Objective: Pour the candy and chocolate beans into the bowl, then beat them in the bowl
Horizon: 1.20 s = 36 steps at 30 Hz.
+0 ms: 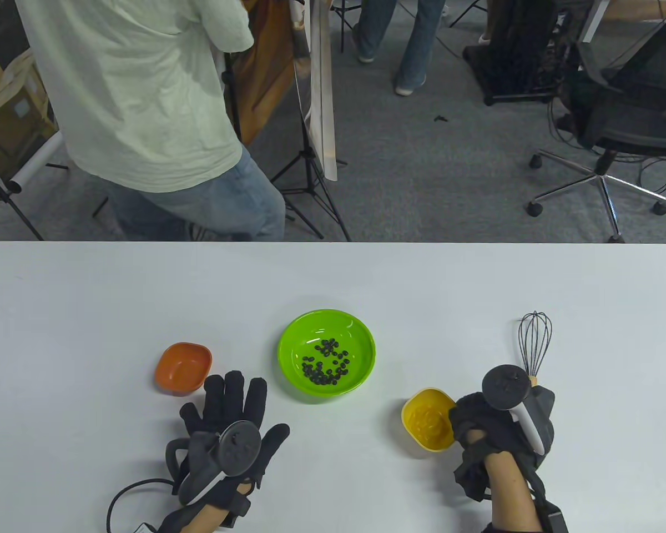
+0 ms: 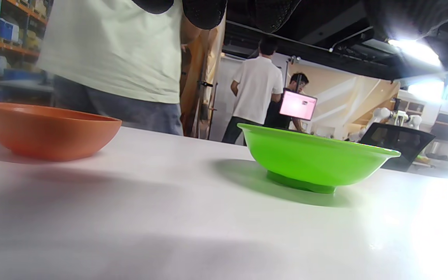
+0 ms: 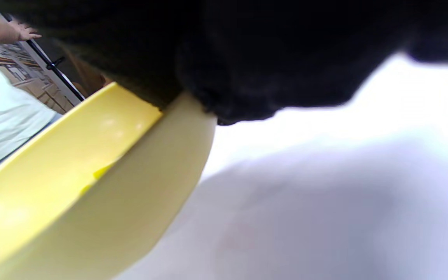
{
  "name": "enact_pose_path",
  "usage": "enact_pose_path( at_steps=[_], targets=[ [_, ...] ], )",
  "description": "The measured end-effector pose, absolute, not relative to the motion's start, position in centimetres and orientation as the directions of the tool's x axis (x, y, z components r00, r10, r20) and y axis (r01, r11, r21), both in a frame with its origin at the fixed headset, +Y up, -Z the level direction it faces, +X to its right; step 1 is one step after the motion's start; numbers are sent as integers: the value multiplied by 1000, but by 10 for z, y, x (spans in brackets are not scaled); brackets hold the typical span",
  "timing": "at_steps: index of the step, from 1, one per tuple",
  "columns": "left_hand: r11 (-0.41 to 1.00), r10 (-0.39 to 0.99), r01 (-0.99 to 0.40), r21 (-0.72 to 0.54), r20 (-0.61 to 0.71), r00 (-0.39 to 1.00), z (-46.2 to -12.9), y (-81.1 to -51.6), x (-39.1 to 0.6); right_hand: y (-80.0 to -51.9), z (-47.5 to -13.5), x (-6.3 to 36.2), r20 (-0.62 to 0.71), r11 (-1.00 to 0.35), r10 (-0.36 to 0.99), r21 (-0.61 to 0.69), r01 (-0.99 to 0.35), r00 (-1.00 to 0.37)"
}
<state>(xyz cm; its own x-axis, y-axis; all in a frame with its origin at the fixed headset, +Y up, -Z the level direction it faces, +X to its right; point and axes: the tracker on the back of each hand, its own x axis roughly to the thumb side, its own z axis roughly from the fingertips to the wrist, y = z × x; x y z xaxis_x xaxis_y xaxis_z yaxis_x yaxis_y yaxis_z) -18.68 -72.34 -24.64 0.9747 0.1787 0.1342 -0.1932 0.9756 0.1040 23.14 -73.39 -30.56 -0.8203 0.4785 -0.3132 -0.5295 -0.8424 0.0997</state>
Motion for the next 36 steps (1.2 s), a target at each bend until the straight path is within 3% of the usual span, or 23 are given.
enact_pose_path(
  at_steps=[14,26,36],
  targets=[
    [982,158,-170,85,133,979,-249,-729,-187,-674,-361,150,-159,-854,515,-9,-520,-842],
    [982,163,-177,69,167,972,-248,-732,-180,-692,-410,101,-173,-863,496,3,-504,-851],
    [990,138,-143,15,171,975,-249,-738,-179,-710,-428,81,-197,-899,430,1,-438,-881]
  ],
)
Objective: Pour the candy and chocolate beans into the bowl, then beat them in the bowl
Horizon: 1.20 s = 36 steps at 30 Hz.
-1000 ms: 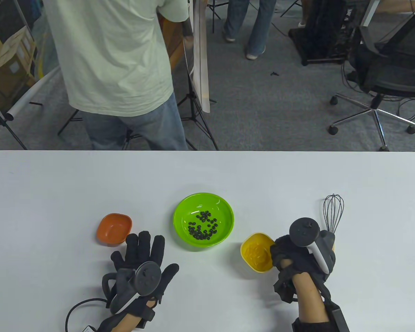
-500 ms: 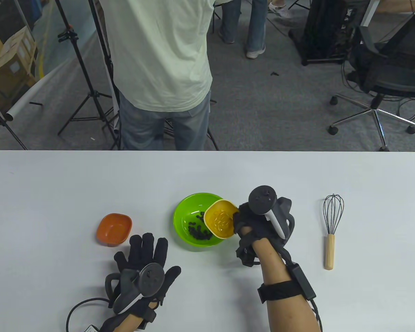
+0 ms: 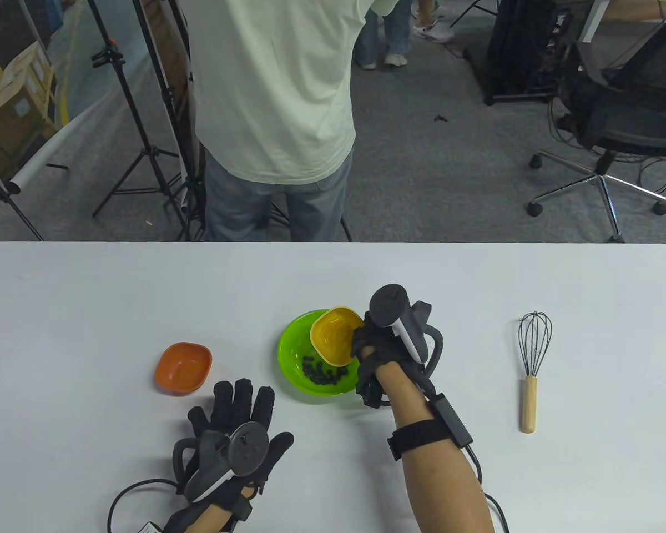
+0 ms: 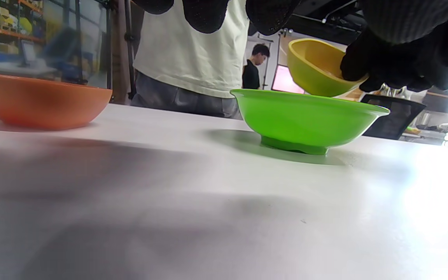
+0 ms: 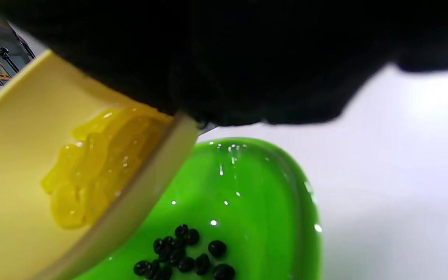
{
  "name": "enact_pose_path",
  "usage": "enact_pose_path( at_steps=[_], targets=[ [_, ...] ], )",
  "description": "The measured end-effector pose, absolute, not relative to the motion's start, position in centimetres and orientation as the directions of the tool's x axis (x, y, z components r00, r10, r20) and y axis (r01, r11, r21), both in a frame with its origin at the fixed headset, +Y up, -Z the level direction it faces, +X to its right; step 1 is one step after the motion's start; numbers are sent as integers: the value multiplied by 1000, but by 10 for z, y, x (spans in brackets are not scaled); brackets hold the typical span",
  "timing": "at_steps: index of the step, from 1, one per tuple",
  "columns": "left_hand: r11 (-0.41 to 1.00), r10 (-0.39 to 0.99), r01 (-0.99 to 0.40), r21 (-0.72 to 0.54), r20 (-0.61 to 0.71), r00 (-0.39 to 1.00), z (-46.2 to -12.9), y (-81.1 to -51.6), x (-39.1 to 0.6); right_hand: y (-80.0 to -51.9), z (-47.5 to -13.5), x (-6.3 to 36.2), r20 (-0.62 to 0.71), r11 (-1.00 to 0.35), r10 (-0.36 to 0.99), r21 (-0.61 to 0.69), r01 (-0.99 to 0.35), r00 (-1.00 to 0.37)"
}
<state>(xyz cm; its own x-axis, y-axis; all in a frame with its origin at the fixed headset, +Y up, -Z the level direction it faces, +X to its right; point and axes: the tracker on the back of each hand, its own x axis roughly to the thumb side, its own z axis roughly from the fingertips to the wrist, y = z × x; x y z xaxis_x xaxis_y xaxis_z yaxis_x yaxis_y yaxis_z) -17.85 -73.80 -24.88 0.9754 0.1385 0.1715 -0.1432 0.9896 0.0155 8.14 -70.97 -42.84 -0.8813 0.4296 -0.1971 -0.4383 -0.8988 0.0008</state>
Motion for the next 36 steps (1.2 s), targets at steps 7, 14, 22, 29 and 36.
enact_pose_path(
  at_steps=[7,14,22,29,36],
  targets=[
    [990,137,-142,11,178,974,-249,-740,-179,-723,-431,75,-208,-905,411,27,-425,-888],
    [990,138,-143,11,184,973,-249,-740,-179,-725,-429,70,-195,-909,411,-12,-417,-890],
    [990,138,-143,13,189,972,-249,-741,-178,-727,-426,72,-185,-905,423,-47,-422,-887],
    [990,136,-140,6,195,971,-248,-742,-178,-727,-422,75,-163,-884,468,-86,-460,-868],
    [991,133,-137,5,200,971,-247,-743,-177,-727,-418,77,-133,-866,497,-127,-483,-857]
  ],
)
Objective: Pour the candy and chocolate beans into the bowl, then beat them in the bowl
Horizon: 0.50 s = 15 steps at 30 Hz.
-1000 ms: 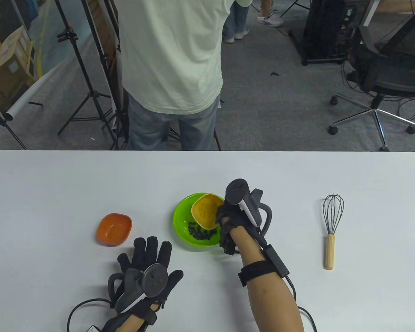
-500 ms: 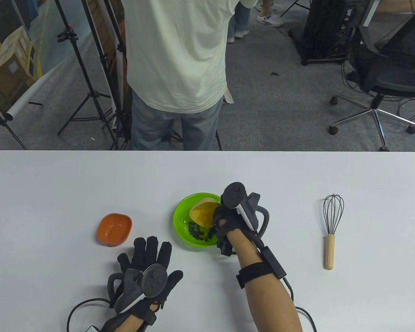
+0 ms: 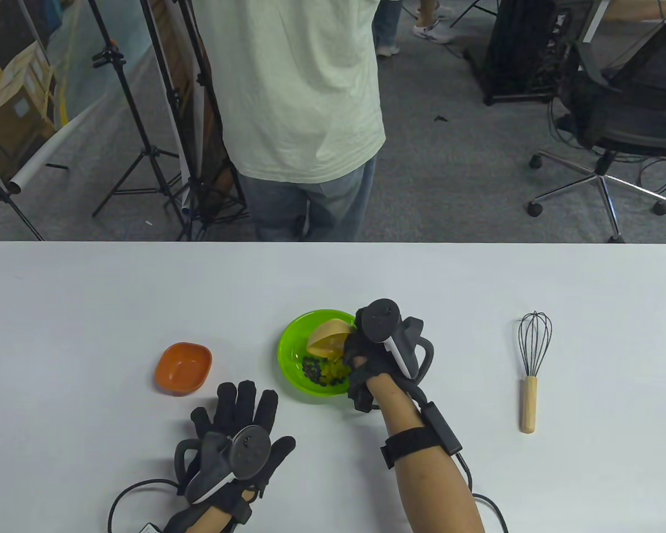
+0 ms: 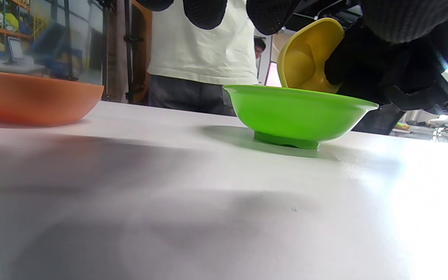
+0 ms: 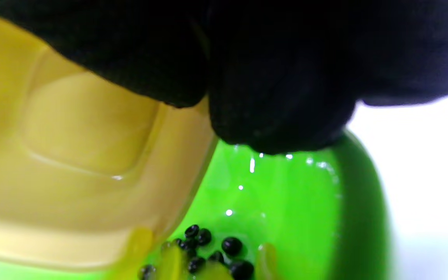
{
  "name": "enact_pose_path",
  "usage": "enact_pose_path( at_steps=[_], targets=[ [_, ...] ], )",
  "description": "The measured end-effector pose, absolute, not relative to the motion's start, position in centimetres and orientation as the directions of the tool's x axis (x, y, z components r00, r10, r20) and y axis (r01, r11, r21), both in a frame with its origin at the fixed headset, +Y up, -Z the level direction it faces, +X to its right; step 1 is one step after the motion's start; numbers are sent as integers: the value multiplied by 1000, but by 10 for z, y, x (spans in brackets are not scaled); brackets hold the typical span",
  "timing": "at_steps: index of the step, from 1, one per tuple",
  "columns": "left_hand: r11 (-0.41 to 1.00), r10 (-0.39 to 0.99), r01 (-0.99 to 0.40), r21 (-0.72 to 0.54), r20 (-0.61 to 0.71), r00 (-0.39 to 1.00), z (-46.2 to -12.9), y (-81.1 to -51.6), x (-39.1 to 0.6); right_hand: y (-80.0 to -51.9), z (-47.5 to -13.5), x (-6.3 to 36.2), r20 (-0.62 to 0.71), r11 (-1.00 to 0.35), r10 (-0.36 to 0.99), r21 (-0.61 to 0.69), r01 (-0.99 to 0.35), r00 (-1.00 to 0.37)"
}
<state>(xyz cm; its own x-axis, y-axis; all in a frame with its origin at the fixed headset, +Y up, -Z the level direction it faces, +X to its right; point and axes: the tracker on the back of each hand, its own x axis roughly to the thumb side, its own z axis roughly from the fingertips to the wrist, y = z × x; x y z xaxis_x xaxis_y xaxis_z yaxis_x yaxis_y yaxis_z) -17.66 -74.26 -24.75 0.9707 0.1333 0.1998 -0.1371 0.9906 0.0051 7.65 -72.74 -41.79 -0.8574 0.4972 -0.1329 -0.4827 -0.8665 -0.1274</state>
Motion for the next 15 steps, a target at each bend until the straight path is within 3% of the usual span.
enact_pose_path(
  at_steps=[9,15],
  targets=[
    [991,128,-131,1,200,971,-248,-743,-176,-724,-416,85,-128,-833,552,-135,-537,-824],
    [991,129,-132,-1,200,971,-248,-744,-177,-713,-403,109,-125,-855,518,-116,-506,-846]
  ],
)
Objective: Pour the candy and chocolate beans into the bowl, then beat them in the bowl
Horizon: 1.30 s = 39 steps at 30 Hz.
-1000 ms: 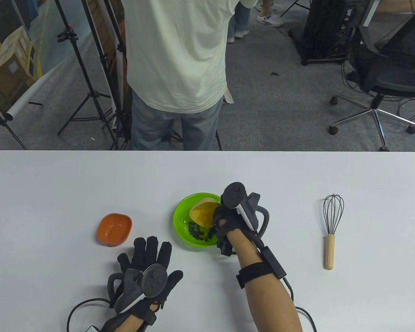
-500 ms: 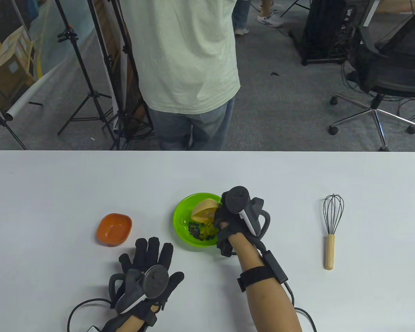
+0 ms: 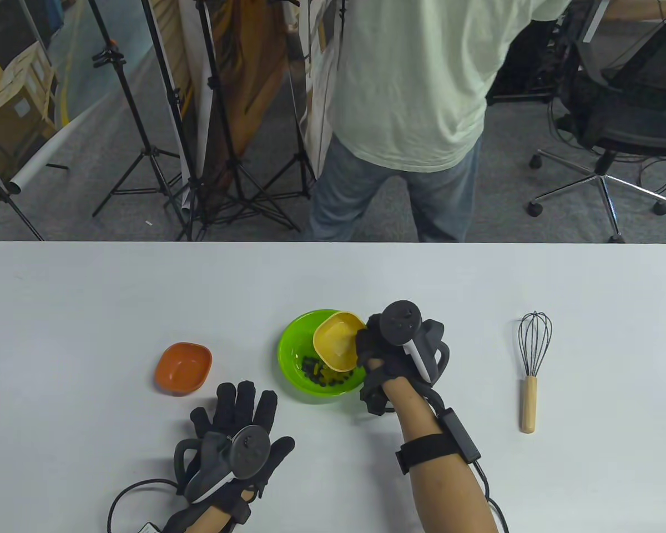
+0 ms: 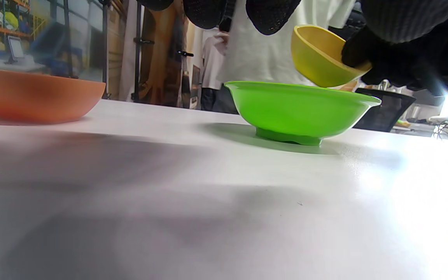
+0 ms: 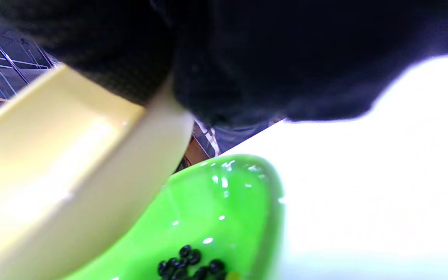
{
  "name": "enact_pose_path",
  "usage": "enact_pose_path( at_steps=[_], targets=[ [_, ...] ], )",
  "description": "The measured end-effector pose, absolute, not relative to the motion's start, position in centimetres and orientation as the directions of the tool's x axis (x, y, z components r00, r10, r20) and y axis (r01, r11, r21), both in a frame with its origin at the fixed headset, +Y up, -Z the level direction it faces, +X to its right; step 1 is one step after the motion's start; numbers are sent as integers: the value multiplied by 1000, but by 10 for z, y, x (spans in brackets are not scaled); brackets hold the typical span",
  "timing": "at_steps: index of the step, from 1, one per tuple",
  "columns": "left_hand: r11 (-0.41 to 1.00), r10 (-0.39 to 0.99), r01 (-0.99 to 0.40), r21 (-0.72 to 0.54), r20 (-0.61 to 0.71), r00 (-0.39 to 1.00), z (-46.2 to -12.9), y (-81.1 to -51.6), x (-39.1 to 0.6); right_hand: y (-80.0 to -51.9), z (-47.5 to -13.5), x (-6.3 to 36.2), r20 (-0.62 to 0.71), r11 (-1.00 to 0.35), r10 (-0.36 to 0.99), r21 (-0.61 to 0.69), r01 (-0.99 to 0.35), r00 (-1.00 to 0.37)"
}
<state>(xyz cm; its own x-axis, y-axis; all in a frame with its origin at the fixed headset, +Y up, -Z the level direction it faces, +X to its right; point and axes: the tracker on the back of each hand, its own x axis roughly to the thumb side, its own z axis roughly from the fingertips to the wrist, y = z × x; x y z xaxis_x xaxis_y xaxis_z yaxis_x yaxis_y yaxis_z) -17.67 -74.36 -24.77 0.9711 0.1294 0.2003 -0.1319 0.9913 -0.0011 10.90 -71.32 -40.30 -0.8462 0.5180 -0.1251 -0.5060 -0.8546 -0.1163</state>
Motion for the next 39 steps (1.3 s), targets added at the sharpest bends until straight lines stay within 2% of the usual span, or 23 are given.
enact_pose_path(
  at_steps=[10,18,23,29,39],
  targets=[
    [992,123,-125,-1,215,969,-246,-744,-173,-704,-346,186,-191,-895,444,-40,-445,-875],
    [992,117,-124,14,227,967,-243,-742,-170,-725,-317,232,-320,-911,395,-11,-413,-861],
    [992,117,-123,12,227,967,-243,-742,-170,-746,-312,244,-372,-931,331,25,-365,-868],
    [992,119,-126,15,226,967,-243,-741,-172,-765,-314,249,-396,-925,314,79,-372,-863],
    [993,118,-122,4,227,967,-244,-742,-173,-771,-317,244,-388,-919,313,105,-379,-867]
  ],
)
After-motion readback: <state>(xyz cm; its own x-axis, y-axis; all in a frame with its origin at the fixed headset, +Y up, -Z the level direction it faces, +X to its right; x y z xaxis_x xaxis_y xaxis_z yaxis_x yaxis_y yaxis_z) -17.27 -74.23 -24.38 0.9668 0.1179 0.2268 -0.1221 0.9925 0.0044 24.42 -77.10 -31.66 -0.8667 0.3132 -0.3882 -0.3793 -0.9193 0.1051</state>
